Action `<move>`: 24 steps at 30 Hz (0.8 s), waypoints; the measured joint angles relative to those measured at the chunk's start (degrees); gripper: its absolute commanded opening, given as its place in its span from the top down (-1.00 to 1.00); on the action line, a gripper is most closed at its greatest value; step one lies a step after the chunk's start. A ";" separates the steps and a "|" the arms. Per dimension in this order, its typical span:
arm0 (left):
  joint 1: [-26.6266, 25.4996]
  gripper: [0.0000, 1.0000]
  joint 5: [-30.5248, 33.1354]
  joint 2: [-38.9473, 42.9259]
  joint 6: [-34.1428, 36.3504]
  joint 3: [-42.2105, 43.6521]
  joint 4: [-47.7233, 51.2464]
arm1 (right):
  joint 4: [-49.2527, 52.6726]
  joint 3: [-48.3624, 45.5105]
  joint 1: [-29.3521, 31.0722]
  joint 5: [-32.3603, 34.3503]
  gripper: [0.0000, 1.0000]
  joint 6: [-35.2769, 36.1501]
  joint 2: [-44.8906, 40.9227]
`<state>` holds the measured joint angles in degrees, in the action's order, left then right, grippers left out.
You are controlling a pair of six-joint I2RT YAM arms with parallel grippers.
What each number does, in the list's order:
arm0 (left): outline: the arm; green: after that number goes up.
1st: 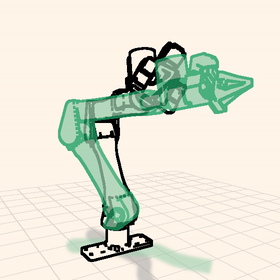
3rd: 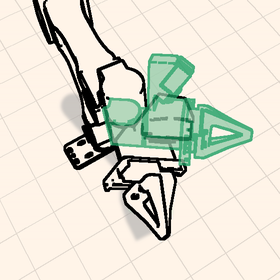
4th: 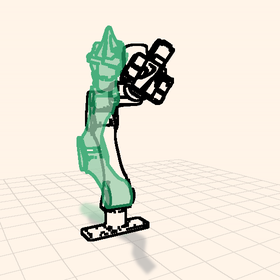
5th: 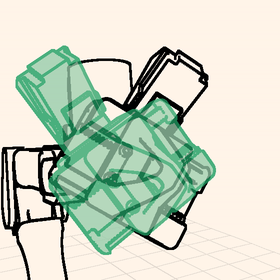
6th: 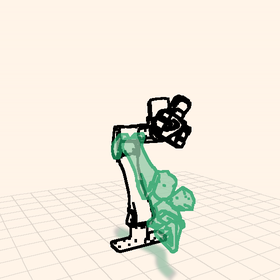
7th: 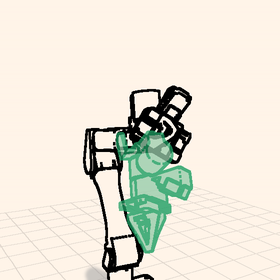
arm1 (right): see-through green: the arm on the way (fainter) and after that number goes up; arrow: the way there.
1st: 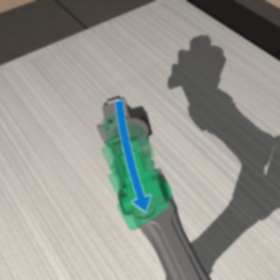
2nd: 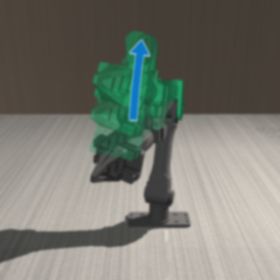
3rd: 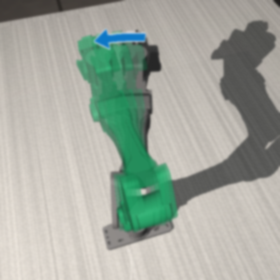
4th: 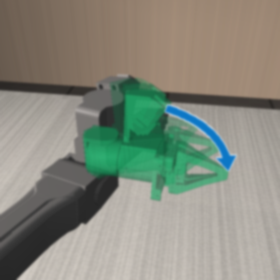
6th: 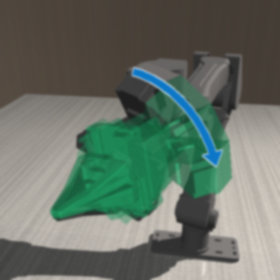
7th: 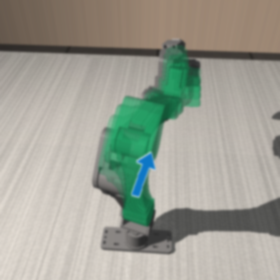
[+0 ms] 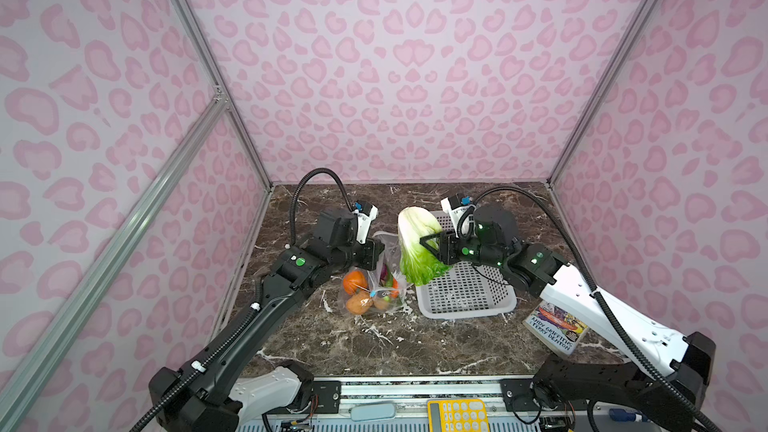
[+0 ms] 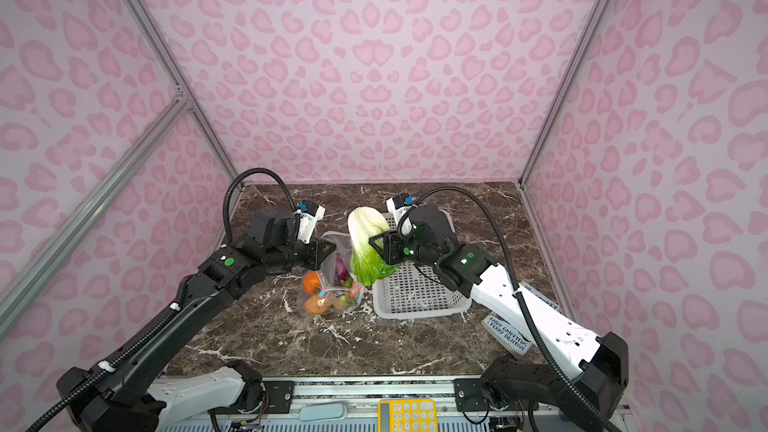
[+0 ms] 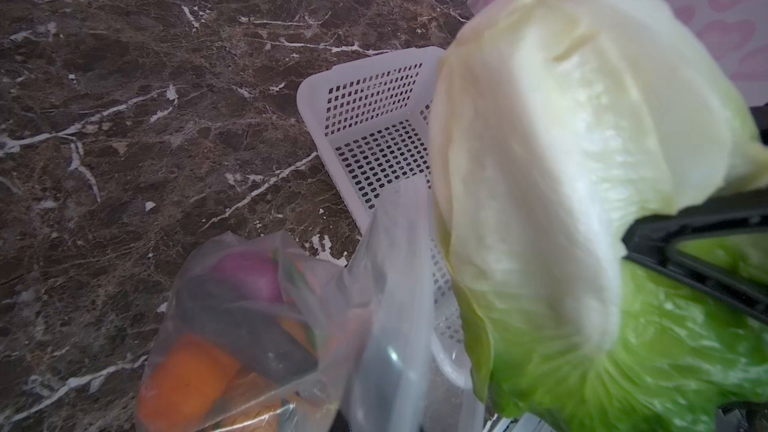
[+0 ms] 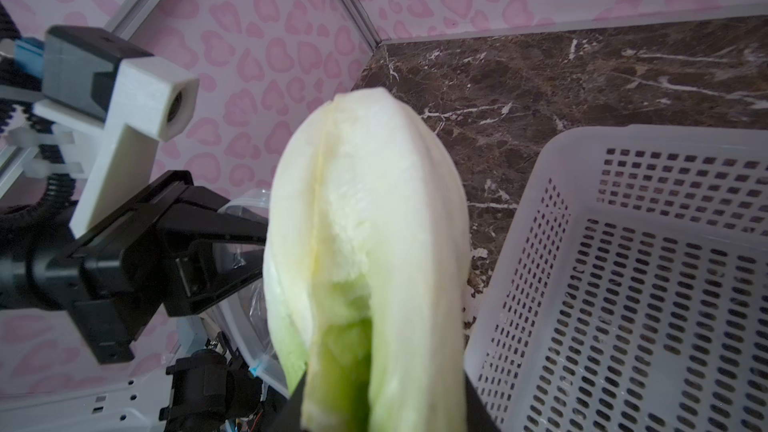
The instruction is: Place the food in the zip-top bag and seal the zipper
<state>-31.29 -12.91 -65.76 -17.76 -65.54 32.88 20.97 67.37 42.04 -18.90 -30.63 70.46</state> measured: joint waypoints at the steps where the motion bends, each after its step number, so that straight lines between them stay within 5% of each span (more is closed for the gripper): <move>1: 0.00 0.94 0.33 0.11 -0.26 0.22 -0.15 | 0.74 0.00 0.22 -0.81 0.38 -0.13 -0.26; 10: -2.05 0.94 2.40 1.90 -1.33 3.93 -3.10 | 7.65 0.13 5.57 -6.21 0.38 -3.10 0.90; 24: -7.74 0.94 6.29 6.71 2.01 8.74 -6.49 | 16.44 3.63 4.94 -8.33 0.38 -3.87 7.54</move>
<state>-39.03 -6.61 -59.05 -15.75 -56.80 26.39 37.41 71.00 46.98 -27.22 -34.50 78.00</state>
